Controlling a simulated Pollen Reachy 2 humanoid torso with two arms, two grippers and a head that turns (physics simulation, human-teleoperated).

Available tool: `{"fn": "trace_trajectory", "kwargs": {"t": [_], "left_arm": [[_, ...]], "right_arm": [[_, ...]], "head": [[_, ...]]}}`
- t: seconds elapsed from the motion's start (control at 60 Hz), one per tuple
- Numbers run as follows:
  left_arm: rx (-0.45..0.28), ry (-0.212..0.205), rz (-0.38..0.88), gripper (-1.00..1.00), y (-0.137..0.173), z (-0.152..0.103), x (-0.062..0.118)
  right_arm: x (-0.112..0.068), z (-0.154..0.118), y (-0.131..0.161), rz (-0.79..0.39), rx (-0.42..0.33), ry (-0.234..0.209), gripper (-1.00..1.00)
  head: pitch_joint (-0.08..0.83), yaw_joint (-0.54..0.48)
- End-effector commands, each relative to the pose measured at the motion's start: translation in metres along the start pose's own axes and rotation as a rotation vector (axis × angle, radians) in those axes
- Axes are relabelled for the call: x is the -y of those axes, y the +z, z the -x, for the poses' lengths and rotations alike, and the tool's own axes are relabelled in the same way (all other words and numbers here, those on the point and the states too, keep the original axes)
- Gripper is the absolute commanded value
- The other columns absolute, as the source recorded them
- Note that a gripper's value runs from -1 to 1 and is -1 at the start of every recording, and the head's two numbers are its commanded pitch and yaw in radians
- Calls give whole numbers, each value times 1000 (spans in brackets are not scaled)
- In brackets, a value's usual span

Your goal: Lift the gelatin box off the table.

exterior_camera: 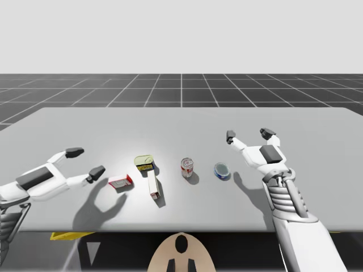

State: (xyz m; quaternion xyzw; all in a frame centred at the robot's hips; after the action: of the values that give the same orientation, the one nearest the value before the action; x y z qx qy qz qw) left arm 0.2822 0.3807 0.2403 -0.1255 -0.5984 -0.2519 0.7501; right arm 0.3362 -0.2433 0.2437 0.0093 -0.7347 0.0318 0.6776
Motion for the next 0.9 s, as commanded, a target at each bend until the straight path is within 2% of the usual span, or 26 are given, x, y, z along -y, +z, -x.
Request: {"fn": "trace_trajectory", "kwargs": {"t": [0.017, 0.367, 0.9], "left_arm": [[-75, -29, 163, -1000, 9, 30, 1], [-149, -20, 249, -1000, -8, 63, 15], [-233, -35, 321, -1000, -52, 64, 27]], "right_arm": [[0, 0, -1, 1, 2, 2, -1000], [0, 0, 0, 0, 8, 3, -1000], [1, -3, 1, -3, 17, 0, -1000]], "head": [[729, 419], [731, 417], [739, 404]]}}
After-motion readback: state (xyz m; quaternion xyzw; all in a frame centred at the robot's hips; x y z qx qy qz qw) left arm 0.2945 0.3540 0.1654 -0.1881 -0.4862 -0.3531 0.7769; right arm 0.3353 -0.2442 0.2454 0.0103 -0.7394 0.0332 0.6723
